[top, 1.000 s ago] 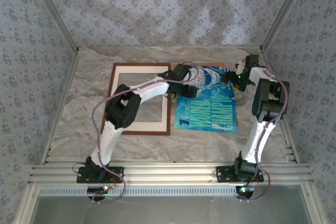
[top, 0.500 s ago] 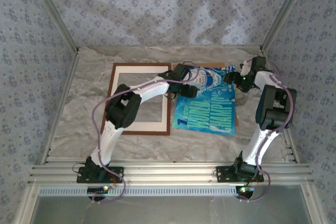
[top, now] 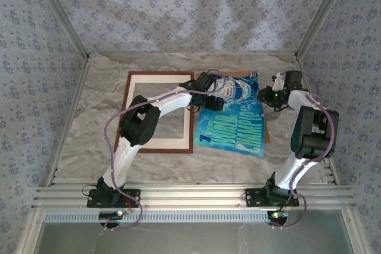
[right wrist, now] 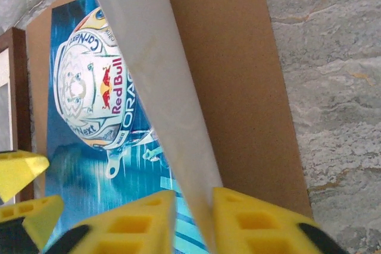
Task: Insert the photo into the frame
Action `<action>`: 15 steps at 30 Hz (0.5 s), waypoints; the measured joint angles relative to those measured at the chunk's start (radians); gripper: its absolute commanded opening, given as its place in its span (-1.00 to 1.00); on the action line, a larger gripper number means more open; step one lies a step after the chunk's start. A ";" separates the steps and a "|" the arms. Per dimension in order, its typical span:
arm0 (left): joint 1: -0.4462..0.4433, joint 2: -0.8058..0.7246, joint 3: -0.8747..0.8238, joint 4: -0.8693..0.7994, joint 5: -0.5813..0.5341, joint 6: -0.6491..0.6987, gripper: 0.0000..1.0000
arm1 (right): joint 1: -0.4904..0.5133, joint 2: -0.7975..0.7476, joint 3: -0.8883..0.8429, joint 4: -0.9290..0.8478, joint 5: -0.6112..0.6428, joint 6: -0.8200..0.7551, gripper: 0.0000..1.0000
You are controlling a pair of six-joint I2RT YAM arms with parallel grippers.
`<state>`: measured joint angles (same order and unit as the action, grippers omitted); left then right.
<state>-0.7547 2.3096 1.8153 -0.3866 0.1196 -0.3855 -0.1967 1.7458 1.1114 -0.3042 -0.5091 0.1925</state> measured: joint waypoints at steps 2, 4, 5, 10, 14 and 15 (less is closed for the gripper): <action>0.000 0.000 0.000 0.000 0.000 0.000 0.73 | 0.013 0.000 0.000 -0.002 0.030 -0.005 -0.86; 0.000 0.000 0.000 0.000 0.000 0.000 0.73 | 0.025 -0.002 0.000 -0.005 0.063 -0.008 -1.00; 0.000 0.000 0.001 -0.001 0.000 0.000 0.73 | 0.031 -0.006 0.000 -0.008 0.081 -0.005 -1.00; -0.003 -0.006 0.003 -0.008 0.004 0.000 0.74 | 0.062 -0.058 0.013 -0.050 0.164 0.008 -1.00; -0.024 -0.054 -0.008 -0.015 0.008 -0.005 0.74 | 0.103 -0.133 0.032 -0.084 0.209 0.078 -1.00; -0.035 -0.084 -0.018 -0.015 0.009 -0.008 0.74 | 0.113 -0.154 0.036 -0.087 0.215 0.101 -1.00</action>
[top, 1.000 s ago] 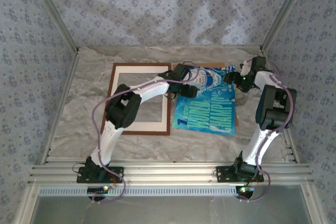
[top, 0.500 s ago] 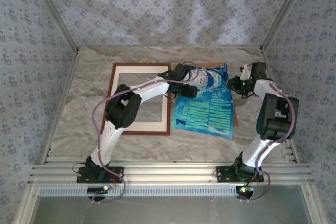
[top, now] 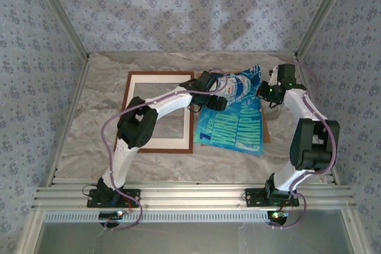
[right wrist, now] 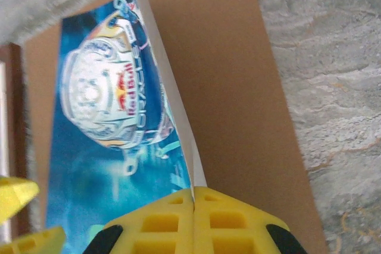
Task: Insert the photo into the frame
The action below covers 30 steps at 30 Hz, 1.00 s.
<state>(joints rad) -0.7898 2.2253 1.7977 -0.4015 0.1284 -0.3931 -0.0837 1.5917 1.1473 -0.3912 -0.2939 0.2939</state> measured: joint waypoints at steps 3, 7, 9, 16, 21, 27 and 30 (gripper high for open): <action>-0.036 -0.099 -0.022 0.000 0.003 -0.007 0.74 | 0.025 -0.056 0.002 -0.002 0.010 0.076 -1.00; -0.092 -0.235 -0.037 0.021 0.007 -0.023 0.73 | 0.064 -0.130 0.002 0.000 0.014 0.178 -1.00; -0.119 -0.291 -0.042 0.039 0.011 -0.031 0.73 | 0.090 -0.167 0.002 0.008 0.014 0.229 -1.00; -0.161 -0.360 -0.072 0.066 0.004 -0.042 0.68 | 0.159 -0.264 0.004 0.068 0.013 0.394 -1.00; -0.162 -0.360 -0.111 0.064 -0.013 -0.045 0.67 | 0.203 -0.280 0.029 0.093 0.014 0.470 -1.00; -0.169 -0.359 -0.114 0.072 -0.017 -0.045 0.65 | 0.258 -0.288 0.059 0.112 0.031 0.512 -1.00; -0.175 -0.358 -0.114 0.091 -0.018 -0.045 0.62 | 0.275 -0.288 0.067 0.112 0.043 0.522 -1.00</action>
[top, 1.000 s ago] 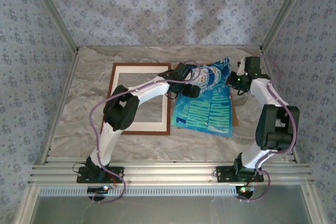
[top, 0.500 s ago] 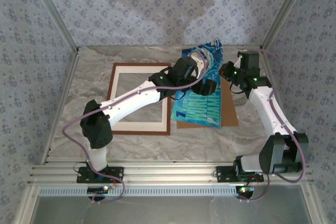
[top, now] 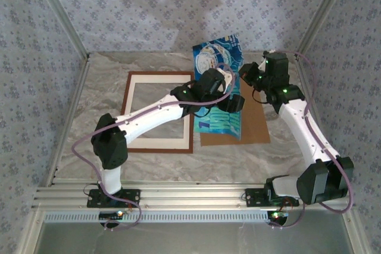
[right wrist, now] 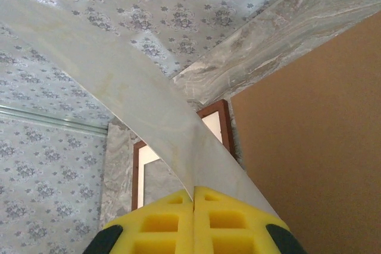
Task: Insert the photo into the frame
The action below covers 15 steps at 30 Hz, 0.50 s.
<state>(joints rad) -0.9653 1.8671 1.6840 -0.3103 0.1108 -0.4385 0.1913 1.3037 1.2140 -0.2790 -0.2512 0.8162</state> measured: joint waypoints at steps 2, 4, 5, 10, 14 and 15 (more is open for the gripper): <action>-0.003 0.003 0.000 0.011 -0.006 0.000 0.57 | 0.009 0.000 0.002 0.001 0.007 0.005 -1.00; -0.004 0.012 0.006 0.017 -0.011 0.000 0.51 | 0.017 0.000 0.002 0.001 0.013 0.008 -1.00; -0.004 0.021 0.013 0.018 -0.016 0.000 0.45 | 0.020 0.000 0.002 0.002 0.015 0.008 -1.00; -0.004 0.076 0.056 0.024 -0.046 0.000 0.08 | 0.030 0.000 0.002 0.001 0.034 0.008 -1.00; -0.003 0.086 0.065 0.027 -0.055 -0.002 -0.24 | 0.029 0.002 0.002 -0.001 0.050 0.008 -1.00; -0.004 0.086 0.066 0.028 -0.055 -0.003 -0.31 | 0.029 0.002 0.002 0.000 0.051 0.008 -1.00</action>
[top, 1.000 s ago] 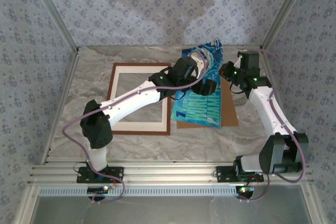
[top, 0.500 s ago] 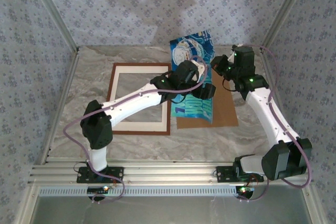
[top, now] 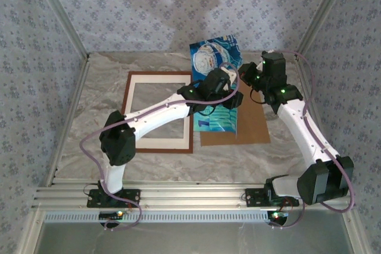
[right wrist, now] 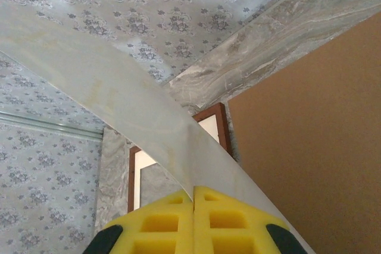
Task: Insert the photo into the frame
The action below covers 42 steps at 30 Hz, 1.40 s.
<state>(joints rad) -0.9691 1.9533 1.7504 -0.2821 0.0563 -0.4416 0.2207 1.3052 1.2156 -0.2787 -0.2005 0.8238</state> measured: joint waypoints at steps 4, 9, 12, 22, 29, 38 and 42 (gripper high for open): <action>0.000 0.000 0.001 0.002 0.003 -0.003 -0.49 | 0.002 0.002 0.000 0.000 0.003 0.000 -1.00; 0.000 -0.002 -0.008 0.017 0.003 -0.002 -0.75 | 0.002 0.005 0.000 0.007 0.008 -0.003 -0.96; 0.000 -0.015 -0.038 0.039 0.005 -0.002 -0.87 | 0.000 0.006 0.001 0.007 0.011 -0.010 -0.66; 0.047 -0.146 -0.091 0.031 0.111 0.023 -1.00 | -0.062 -0.020 0.121 0.000 -0.058 -0.081 0.61; 0.119 -0.290 -0.092 -0.008 0.316 0.038 -1.00 | -0.108 -0.168 0.212 0.006 -0.076 -0.159 0.69; 0.413 -0.557 -0.406 0.012 0.527 -0.126 -1.00 | -0.138 -0.232 0.226 0.012 -0.042 -0.251 0.68; 0.608 -0.536 -0.644 0.032 0.566 -0.214 -1.00 | -0.138 -0.182 0.177 0.022 -0.047 -0.264 0.68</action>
<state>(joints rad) -0.3607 1.4178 1.1069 -0.2497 0.6220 -0.6556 0.0822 1.1229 1.3922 -0.2565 -0.2474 0.5598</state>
